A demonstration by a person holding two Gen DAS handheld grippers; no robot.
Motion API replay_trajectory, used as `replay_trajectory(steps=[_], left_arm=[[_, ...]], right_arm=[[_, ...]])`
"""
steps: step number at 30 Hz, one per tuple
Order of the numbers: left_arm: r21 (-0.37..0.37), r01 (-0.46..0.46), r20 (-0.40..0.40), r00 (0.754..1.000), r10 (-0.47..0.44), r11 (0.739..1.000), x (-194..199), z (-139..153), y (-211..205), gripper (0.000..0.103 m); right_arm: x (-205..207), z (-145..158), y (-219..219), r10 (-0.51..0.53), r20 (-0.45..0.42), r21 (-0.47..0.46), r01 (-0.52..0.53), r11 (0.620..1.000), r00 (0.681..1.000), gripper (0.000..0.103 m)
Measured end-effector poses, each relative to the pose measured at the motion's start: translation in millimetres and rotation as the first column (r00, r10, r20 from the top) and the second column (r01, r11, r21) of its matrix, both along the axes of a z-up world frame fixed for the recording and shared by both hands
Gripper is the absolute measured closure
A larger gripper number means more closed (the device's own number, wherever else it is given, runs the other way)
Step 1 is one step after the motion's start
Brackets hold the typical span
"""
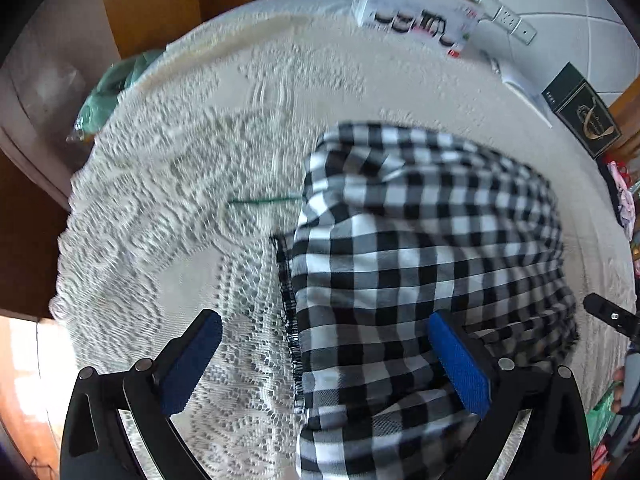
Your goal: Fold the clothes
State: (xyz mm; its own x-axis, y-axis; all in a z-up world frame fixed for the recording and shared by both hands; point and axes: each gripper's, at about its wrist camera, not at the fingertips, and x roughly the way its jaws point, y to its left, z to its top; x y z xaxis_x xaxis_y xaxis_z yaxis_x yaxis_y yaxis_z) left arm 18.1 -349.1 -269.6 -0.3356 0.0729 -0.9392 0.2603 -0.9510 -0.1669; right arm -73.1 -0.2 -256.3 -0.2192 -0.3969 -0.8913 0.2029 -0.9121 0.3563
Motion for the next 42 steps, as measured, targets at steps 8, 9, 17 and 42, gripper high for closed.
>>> replay_trajectory(steps=[8,9,17,42], left_arm=[[0.012,0.021,0.017,1.000,-0.021,1.000,-11,-27,8,0.000],[0.001,0.025,0.016,1.000,-0.025,1.000,-12,-29,10,0.000],[-0.047,0.024,0.007,1.000,-0.024,0.999,-19,-33,14,0.000],[0.040,0.048,-0.004,0.999,-0.048,0.998,-38,-26,32,0.036]], right_arm=[[-7,-10,-12,-0.006,0.003,0.016,0.006,1.000,1.000,0.010],[-9,-10,-14,-0.007,0.001,0.017,0.007,1.000,1.000,0.010],[-18,-26,-23,-0.009,0.000,0.020,0.009,1.000,1.000,0.010],[-23,-38,-60,0.083,-0.068,0.028,-0.081,0.996,0.994,0.069]])
